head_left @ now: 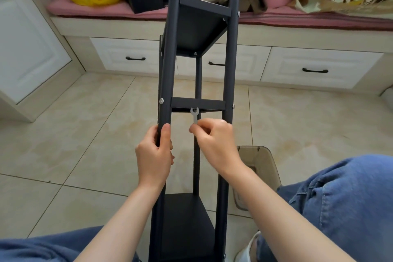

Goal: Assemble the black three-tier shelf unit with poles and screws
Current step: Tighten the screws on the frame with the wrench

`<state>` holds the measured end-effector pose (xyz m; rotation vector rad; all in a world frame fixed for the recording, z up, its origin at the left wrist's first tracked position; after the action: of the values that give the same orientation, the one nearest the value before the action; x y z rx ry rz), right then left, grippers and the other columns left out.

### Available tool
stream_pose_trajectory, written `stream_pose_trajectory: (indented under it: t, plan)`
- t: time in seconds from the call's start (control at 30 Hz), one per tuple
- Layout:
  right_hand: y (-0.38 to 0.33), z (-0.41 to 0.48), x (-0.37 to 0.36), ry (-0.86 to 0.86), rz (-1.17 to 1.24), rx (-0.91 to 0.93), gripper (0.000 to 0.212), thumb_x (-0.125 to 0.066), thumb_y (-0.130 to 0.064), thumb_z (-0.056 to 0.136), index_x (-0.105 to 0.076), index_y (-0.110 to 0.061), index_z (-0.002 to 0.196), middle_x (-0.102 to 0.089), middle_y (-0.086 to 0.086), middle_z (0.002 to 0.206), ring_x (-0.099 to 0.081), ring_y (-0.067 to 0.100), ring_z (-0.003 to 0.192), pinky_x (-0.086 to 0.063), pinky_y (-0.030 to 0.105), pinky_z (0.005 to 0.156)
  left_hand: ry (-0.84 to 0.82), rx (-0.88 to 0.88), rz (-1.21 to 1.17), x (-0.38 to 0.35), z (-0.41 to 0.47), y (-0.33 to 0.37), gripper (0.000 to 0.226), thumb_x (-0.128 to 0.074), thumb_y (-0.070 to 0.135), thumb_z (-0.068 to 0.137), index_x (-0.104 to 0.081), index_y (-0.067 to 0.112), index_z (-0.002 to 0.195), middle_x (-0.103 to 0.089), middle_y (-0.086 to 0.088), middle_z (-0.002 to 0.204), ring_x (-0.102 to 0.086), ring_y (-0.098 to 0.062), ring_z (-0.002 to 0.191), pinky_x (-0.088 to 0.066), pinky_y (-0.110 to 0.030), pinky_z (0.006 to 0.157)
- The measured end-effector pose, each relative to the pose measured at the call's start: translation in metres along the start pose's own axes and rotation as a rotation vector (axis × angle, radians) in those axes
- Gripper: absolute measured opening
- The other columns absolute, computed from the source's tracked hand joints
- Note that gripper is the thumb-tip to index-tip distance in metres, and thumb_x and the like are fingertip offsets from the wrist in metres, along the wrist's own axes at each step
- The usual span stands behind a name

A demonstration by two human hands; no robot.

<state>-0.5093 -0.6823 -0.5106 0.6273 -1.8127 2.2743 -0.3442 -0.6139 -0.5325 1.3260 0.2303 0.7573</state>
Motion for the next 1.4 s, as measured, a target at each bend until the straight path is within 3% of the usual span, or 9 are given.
stream_pose_trajectory:
  t: [0.27, 0.43, 0.53, 0.67, 0.8, 0.93, 1.07, 1.23, 1.4]
  plan:
    - [-0.033, 0.037, 0.051, -0.075, -0.163, -0.038, 0.025, -0.064, -0.019, 0.089, -0.071, -0.008, 0.067, -0.057, -0.001, 0.059, -0.051, 0.013, 0.063, -0.039, 0.023, 0.054, -0.001, 0.016, -0.040, 0.012, -0.002, 0.000, 0.032, -0.058, 0.053, 0.090, -0.061, 0.022, 0.086, -0.056, -0.003, 0.060, -0.056, -0.015, 0.048, -0.046, -0.018, 0.044]
    - [-0.015, 0.063, 0.076, -0.121, -0.239, -0.150, 0.012, -0.070, -0.022, 0.084, -0.079, -0.014, 0.080, -0.073, 0.004, 0.091, -0.061, 0.018, 0.093, -0.045, 0.020, 0.067, 0.026, 0.017, -0.029, 0.019, -0.001, -0.003, 0.014, -0.065, 0.038, 0.095, -0.062, 0.027, 0.086, -0.058, -0.009, 0.065, -0.057, -0.023, 0.052, -0.045, -0.014, 0.043]
    - [-0.004, 0.071, 0.077, -0.165, -0.088, -0.236, 0.009, -0.071, -0.022, 0.085, -0.078, -0.016, 0.080, -0.069, -0.002, 0.093, -0.058, 0.015, 0.094, -0.049, 0.029, 0.078, 0.044, 0.027, -0.030, 0.022, -0.001, -0.007, 0.013, -0.067, 0.036, 0.095, -0.061, 0.029, 0.085, -0.058, -0.004, 0.064, -0.057, -0.020, 0.050, -0.046, -0.016, 0.043]
    - [0.006, 0.070, 0.064, -0.228, 0.095, -0.320, 0.016, -0.069, -0.017, 0.087, -0.077, -0.005, 0.093, -0.069, 0.011, 0.108, -0.059, 0.022, 0.104, -0.051, 0.030, 0.087, 0.054, 0.033, -0.025, 0.023, -0.001, -0.009, 0.011, -0.068, 0.034, 0.094, -0.061, 0.028, 0.087, -0.058, 0.005, 0.063, -0.059, -0.014, 0.050, -0.046, -0.015, 0.043]
    - [-0.002, 0.069, 0.051, -0.240, 0.176, -0.306, 0.013, -0.065, -0.013, 0.090, -0.077, -0.006, 0.092, -0.069, 0.018, 0.114, -0.062, 0.026, 0.104, -0.050, 0.035, 0.098, 0.039, 0.030, -0.018, 0.019, -0.002, -0.007, 0.011, -0.068, 0.034, 0.094, -0.062, 0.029, 0.086, -0.060, 0.000, 0.065, -0.058, -0.016, 0.050, -0.045, -0.015, 0.044]
    - [-0.007, 0.073, 0.053, -0.205, 0.270, -0.315, 0.014, -0.064, -0.010, 0.091, -0.077, -0.006, 0.090, -0.069, 0.012, 0.109, -0.062, 0.021, 0.101, -0.052, 0.028, 0.085, 0.031, 0.011, -0.005, 0.022, -0.007, -0.007, 0.012, -0.066, 0.036, 0.095, -0.061, 0.030, 0.086, -0.061, -0.004, 0.067, -0.059, -0.021, 0.053, -0.047, -0.017, 0.044]
    - [-0.015, 0.072, 0.050, -0.197, 0.421, -0.291, 0.013, -0.063, -0.010, 0.093, -0.075, -0.005, 0.088, -0.057, 0.014, 0.092, -0.056, 0.023, 0.087, -0.050, 0.033, 0.076, 0.036, 0.024, 0.003, 0.027, -0.009, -0.011, 0.014, -0.066, 0.036, 0.095, -0.060, 0.028, 0.084, -0.057, 0.011, 0.059, -0.059, -0.017, 0.051, -0.045, -0.016, 0.044]
    - [-0.031, 0.065, 0.041, -0.260, 0.447, -0.205, 0.013, -0.065, -0.012, 0.093, -0.075, -0.005, 0.090, -0.050, 0.003, 0.078, -0.045, 0.020, 0.074, -0.042, 0.031, 0.065, 0.062, 0.055, 0.007, 0.029, -0.014, -0.026, 0.020, -0.063, 0.042, 0.094, -0.061, 0.025, 0.085, -0.056, 0.007, 0.060, -0.056, -0.015, 0.052, -0.048, -0.020, 0.045]
    - [-0.054, 0.061, 0.040, -0.319, 0.441, -0.127, 0.014, -0.067, -0.019, 0.093, -0.079, -0.013, 0.088, -0.047, 0.012, 0.080, -0.043, 0.028, 0.078, -0.041, 0.038, 0.074, 0.095, 0.073, 0.001, 0.029, -0.013, -0.035, 0.028, -0.060, 0.046, 0.094, -0.058, 0.020, 0.081, -0.055, -0.001, 0.062, -0.054, -0.016, 0.050, -0.048, -0.021, 0.045]
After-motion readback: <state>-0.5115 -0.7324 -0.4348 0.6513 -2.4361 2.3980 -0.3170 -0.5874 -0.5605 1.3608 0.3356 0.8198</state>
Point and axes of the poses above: each hand's wrist, its own z-axis towards the middle knuckle, its own x-axis out of the back of the hand, y = z × x, the point moved 10 cm from there along z, towards the middle knuckle
